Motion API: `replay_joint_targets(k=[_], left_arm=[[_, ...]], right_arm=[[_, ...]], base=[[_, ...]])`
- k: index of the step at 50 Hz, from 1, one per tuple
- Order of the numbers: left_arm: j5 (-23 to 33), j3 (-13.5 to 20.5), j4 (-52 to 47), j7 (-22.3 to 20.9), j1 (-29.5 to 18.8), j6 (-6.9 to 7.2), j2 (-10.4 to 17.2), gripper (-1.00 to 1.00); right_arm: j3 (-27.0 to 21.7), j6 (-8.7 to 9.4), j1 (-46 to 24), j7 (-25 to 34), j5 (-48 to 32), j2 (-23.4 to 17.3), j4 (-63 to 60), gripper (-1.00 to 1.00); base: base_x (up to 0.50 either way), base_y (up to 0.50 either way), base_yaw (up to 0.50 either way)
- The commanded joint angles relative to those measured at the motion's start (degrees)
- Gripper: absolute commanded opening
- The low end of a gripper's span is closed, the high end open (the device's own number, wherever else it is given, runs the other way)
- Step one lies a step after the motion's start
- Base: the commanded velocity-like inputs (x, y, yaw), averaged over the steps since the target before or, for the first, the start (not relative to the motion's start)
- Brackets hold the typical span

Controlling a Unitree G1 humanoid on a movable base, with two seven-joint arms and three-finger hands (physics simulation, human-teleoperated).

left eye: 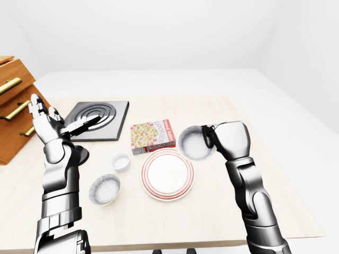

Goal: Pick the akita bowl next to the plate and place it on the plate.

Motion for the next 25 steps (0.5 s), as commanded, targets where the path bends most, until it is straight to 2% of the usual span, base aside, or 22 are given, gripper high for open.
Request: replay_joint_targets(k=[1, 19, 25], left_arm=[[-0.1, 0.0, 0.2, 0.0, -0.1, 0.0, 0.0, 1.0], [0.0, 0.0, 0.0, 0.0, 0.0, 0.0, 0.0, 1.0], [0.1, -0.1, -0.5, 0.1, 0.2, 0.0, -0.1, 1.0]], right_arm=[[1.1, -0.02, 1.6, 2.3, 26.6, 2.8, -0.4, -1.0], [2.8, -0.02, 2.8, 2.2, 27.0, 3.8, 0.2, -1.0], [4.7, -0.02, 3.8, 2.4, 28.5, 4.9, 2.7, -1.0]], base=[[0.0, 0.0, 0.0], [0.0, 0.0, 0.0], [0.0, 0.0, 0.0]])
